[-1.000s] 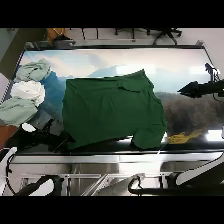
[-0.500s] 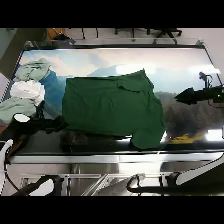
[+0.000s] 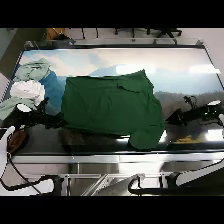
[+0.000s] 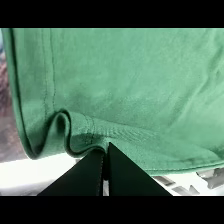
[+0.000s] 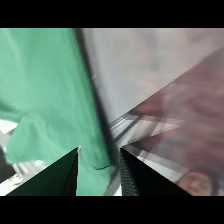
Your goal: Fold the shirts.
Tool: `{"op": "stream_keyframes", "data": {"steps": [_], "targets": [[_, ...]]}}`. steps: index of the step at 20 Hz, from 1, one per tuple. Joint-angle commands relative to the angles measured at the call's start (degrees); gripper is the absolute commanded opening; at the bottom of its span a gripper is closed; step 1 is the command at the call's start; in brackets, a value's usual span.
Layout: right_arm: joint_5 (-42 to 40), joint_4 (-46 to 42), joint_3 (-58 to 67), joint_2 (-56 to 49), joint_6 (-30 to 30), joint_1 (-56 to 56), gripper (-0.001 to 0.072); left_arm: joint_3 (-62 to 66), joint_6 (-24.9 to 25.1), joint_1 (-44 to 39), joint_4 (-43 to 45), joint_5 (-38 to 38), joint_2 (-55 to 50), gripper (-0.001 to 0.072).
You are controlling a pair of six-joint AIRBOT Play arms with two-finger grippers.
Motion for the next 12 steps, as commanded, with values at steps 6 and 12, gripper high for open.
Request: {"op": "stream_keyframes", "data": {"steps": [6, 12], "targets": [[-5.9, 10.5, -7.1, 3.3, -4.5, 10.6, 0.0025, 2.0, 0.2, 0.0, -1.0, -4.0, 1.0, 0.0023], [-5.0, 22.1, 8.3, 25.5, -4.6, 10.1, 0.0024, 15.1, 0.1, 4.4, -10.6, -8.0, 19.8, 0.0022]]}}
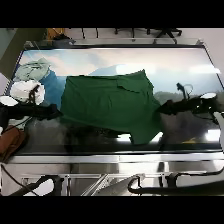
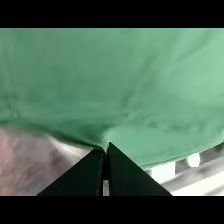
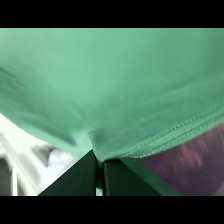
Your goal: Fold the shirts.
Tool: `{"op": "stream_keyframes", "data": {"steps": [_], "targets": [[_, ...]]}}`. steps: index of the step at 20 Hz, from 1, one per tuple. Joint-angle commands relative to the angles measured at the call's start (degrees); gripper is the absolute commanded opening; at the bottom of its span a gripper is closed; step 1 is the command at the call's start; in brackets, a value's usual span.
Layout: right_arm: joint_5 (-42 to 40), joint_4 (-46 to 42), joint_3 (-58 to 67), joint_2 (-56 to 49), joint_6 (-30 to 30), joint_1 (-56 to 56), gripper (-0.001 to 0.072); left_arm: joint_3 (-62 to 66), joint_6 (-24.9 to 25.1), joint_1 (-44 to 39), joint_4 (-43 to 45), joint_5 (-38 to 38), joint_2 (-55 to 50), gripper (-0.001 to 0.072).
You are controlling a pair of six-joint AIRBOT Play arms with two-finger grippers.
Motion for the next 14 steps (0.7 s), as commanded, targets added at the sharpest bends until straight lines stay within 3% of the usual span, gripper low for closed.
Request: {"op": "stream_keyframes", "data": {"steps": [1, 3, 5, 9, 12, 14], "targets": [[-1.1, 8.0, 11.4, 14.5, -0.5, -0.2, 0.0024, 10.3, 0.0, 4.9, -12.9, -1.3, 12.1, 0.0022], [-5.5, 8.0, 19.1, 22.3, -0.5, -0.3, 0.0024, 18.2, 1.4, 9.6, -23.1, 0.2, 18.8, 0.0022], [-12.1, 7.9, 25.2, 29.3, -0.5, -0.3, 0.0024, 26.4, 2.6, 14.9, -27.6, 1.6, 24.2, 0.0023], [-21.7, 0.8, 34.5, 37.4, -1.9, -0.3, 0.0024, 38.6, 3.0, 26.1, -25.8, 3.5, 30.8, 0.0022], [-22.9, -3.6, 38.5, 37.0, -3.2, -0.3, 0.0024, 45.6, 1.9, 23.5, -23.8, 2.0, 27.6, 0.0023], [-21.2, -4.9, 38.4, 33.9, -2.1, -0.3, 0.0022, 49.4, -1.9, 19.6, -14.6, -1.8, 23.3, 0.0022]]}}
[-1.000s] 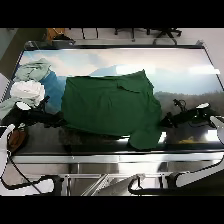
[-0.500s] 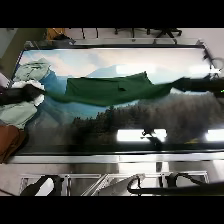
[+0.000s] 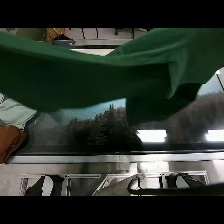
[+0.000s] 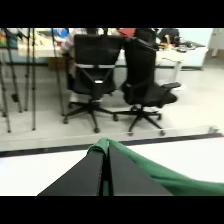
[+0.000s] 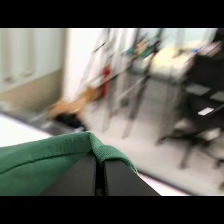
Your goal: Fold the shirts.
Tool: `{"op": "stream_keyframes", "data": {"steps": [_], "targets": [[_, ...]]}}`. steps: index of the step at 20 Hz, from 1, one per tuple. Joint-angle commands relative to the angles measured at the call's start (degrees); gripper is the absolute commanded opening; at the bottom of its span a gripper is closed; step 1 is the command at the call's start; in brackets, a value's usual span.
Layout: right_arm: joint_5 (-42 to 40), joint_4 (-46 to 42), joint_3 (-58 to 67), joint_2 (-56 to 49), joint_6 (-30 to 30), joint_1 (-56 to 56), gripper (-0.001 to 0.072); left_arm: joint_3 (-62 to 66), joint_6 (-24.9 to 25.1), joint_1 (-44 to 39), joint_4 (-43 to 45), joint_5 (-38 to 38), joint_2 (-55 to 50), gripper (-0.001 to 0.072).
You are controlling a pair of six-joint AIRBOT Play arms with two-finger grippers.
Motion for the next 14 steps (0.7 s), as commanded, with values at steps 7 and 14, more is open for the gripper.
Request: {"op": "stream_keyframes", "data": {"steps": [7, 14], "targets": [[14.3, 0.8, -4.4, -23.0, 2.6, 0.3, 0.0021, -11.7, -1.4, -23.2, 21.8, -2.3, -22.3, 0.0023], [7.0, 0.9, -12.1, -47.5, -0.2, 4.0, 0.0021, -12.2, 0.0, -33.0, 35.8, 7.6, -50.8, 0.0022]]}}
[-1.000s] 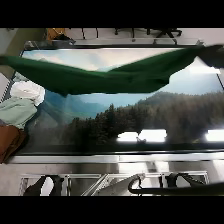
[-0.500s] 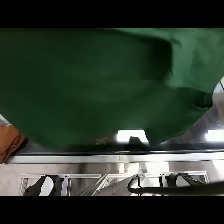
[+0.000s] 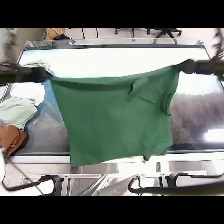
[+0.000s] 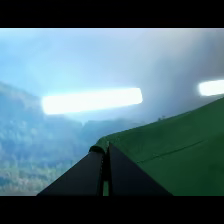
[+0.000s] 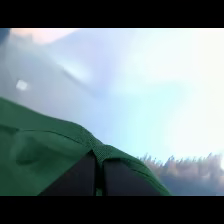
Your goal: Fold the shirts.
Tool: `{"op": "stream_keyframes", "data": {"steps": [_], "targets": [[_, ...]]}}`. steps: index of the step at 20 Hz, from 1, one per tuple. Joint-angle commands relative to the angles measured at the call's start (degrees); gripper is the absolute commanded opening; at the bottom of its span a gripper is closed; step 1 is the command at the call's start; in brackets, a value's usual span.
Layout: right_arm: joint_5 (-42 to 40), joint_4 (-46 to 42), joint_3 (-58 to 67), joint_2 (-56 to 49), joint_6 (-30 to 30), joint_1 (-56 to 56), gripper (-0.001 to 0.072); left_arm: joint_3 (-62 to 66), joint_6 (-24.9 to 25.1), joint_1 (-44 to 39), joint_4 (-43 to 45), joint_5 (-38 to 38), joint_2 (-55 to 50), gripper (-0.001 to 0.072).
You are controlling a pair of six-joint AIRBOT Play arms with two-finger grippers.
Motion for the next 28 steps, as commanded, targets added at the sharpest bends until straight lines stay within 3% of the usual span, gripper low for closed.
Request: {"op": "stream_keyframes", "data": {"steps": [1, 5, 8, 13, 22, 23, 24, 25, 26, 27, 28], "targets": [[-5.4, 0.4, -1.6, -13.1, -1.4, 2.1, 0.0021, 4.5, 0.3, -3.5, 7.5, 2.6, -14.5, 0.0023], [-10.0, 0.4, 2.2, -23.1, -1.6, 2.4, 0.0021, 14.4, -4.1, -3.7, 8.2, 1.6, -24.3, 0.0022], [-8.8, -1.5, 6.8, -25.0, -1.6, 2.1, 0.0021, 19.9, -6.1, -3.7, 8.2, -4.5, -28.1, 0.0022], [-2.2, -20.5, 9.9, -24.0, 0.2, 1.7, 0.0022, 18.2, -9.7, -3.7, 8.2, -12.2, -28.3, 0.0022], [-0.9, -21.5, 9.8, -25.7, 0.2, 3.5, 0.0024, 7.5, -10.6, -3.9, 7.5, -6.6, -28.3, 0.0026], [-0.9, -21.5, 9.8, -25.7, 0.3, 4.0, 0.0038, 7.5, -10.6, -3.9, 6.9, -6.7, -28.3, 0.0027], [-1.0, -21.5, 9.8, -25.5, 1.4, 4.4, 0.0144, 7.4, -10.6, -3.9, 6.2, -7.0, -28.3, 0.0028], [-0.9, -21.5, 9.8, -25.3, 2.0, 4.8, 0.0256, 7.5, -10.6, -3.9, 6.0, -7.4, -28.2, 0.0149], [-0.9, -21.6, 9.8, -24.7, 2.7, 5.1, 0.0260, 7.5, -10.7, -3.9, 6.0, -8.6, -28.2, 0.0564], [-0.9, -21.7, 9.8, -23.8, 4.0, 5.1, 0.0260, 7.5, -10.9, -3.9, 6.1, -10.0, -28.2, 0.0698], [-0.7, -22.1, 9.8, -22.3, 6.4, 4.9, 0.0261, 7.5, -11.1, -3.6, 6.1, -11.7, -27.9, 0.0698]]}}
